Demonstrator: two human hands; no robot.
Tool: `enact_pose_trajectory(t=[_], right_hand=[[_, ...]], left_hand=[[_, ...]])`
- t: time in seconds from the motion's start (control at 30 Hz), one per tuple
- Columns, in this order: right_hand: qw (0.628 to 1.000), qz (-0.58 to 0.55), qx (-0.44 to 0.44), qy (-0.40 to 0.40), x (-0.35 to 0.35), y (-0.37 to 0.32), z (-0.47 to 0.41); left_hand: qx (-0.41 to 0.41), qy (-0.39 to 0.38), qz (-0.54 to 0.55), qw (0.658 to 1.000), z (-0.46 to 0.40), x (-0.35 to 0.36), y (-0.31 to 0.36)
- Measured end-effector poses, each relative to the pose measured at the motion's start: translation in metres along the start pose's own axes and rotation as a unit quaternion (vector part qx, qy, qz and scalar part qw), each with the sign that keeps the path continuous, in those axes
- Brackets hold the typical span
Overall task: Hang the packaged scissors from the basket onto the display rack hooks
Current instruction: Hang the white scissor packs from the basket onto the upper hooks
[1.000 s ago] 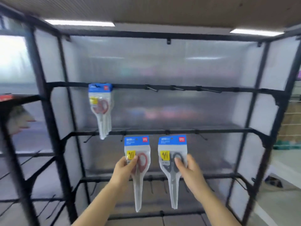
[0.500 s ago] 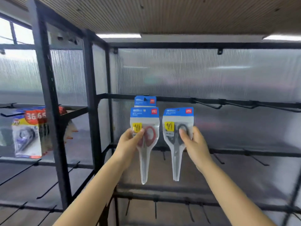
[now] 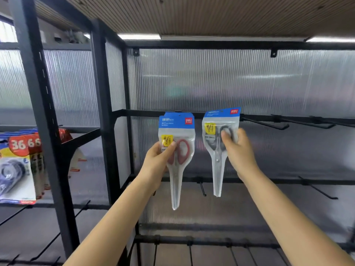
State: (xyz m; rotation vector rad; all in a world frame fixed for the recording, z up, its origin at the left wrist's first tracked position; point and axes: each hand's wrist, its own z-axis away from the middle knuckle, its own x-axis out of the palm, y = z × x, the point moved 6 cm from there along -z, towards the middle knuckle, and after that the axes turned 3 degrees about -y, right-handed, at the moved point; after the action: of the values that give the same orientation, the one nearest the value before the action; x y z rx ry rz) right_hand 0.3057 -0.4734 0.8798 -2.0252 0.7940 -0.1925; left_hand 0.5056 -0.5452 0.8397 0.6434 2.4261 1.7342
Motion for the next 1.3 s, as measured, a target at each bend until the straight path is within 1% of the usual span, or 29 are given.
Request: enact_pose_trajectory(t=[0.17, 0.4, 0.57, 0.83, 1.3], right_hand=[[1.000, -0.008, -0.013, -0.010, 0.002, 0.002, -0.016], [0.999, -0.028, -0.021, -0.008, 0.000, 0.007, -0.036], [0.999, -0.035, -0.031, -0.016, 0.003, 0.009, -0.043], [0.998, -0.041, -0.034, -0.018, 0.004, 0.019, -0.044], [0.998, -0.048, -0.026, -0.011, -0.003, 0.022, -0.047]], left_hand=[[0.000, 0.051, 0.027, 0.998, -0.016, 0.010, 0.002], [-0.050, 0.161, 0.077, 0.983, -0.030, 0.005, -0.011], [-0.052, 0.207, 0.064, 0.975, -0.035, 0.007, -0.010], [-0.061, 0.260, 0.030, 0.963, -0.040, 0.010, -0.004], [-0.058, 0.301, 0.005, 0.952, -0.045, 0.006, -0.005]])
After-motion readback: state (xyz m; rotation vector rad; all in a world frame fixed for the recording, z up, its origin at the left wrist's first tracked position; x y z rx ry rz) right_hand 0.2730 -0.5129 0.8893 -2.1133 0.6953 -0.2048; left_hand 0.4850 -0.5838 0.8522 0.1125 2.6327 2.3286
